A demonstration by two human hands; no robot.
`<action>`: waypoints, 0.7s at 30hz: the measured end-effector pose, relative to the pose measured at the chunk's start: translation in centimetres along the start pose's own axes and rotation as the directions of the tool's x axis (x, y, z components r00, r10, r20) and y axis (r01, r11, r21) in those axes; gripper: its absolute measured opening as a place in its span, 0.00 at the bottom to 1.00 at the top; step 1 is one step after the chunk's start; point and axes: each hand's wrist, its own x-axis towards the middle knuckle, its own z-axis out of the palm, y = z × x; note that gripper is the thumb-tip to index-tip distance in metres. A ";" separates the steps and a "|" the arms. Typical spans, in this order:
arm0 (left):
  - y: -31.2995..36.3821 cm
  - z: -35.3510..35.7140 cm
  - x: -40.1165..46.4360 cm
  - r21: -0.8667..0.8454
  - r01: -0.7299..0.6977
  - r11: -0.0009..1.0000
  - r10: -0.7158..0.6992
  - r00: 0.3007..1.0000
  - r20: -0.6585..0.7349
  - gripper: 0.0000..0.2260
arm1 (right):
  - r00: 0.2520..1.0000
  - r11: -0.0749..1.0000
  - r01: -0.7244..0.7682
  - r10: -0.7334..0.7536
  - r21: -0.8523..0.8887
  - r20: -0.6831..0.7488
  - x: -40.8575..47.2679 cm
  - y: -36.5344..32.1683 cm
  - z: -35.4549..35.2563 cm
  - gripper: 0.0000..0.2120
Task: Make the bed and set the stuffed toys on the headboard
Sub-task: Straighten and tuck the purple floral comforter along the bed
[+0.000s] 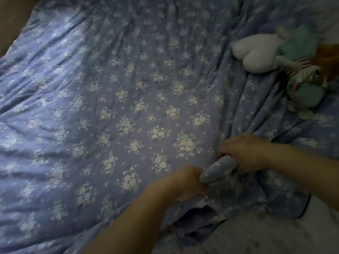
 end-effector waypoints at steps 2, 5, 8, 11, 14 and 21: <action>-0.3 -0.4 -0.2 -0.037 0.012 0.999 -0.011 1.000 0.020 0.14 | 0.990 0.987 -0.109 0.096 -0.117 -0.105 0.3 2.2 0.5 0.21; -0.5 -1.5 0.0 -0.042 0.050 0.998 -0.047 0.997 0.064 0.13 | 0.959 0.962 -0.241 0.217 -0.126 -0.182 0.4 4.3 0.5 0.16; -0.3 -2.4 0.3 -0.062 0.091 0.994 -0.088 0.994 0.059 0.12 | 0.954 0.946 -0.285 0.265 -0.154 -0.138 0.2 4.6 0.4 0.14; 0.1 -2.9 0.4 -0.070 0.138 0.988 -0.135 0.989 0.054 0.13 | 0.940 0.933 -0.337 0.324 -0.129 -0.111 0.1 4.8 0.8 0.13; 0.2 -3.0 0.6 -0.084 0.168 0.982 -0.161 0.983 0.088 0.14 | 0.931 0.923 -0.365 0.362 -0.120 -0.045 0.3 4.5 1.6 0.13; -0.6 -2.4 0.5 -0.102 0.174 0.979 -0.165 0.982 0.092 0.14 | 0.930 0.928 -0.355 0.363 -0.116 0.058 0.4 4.2 2.4 0.15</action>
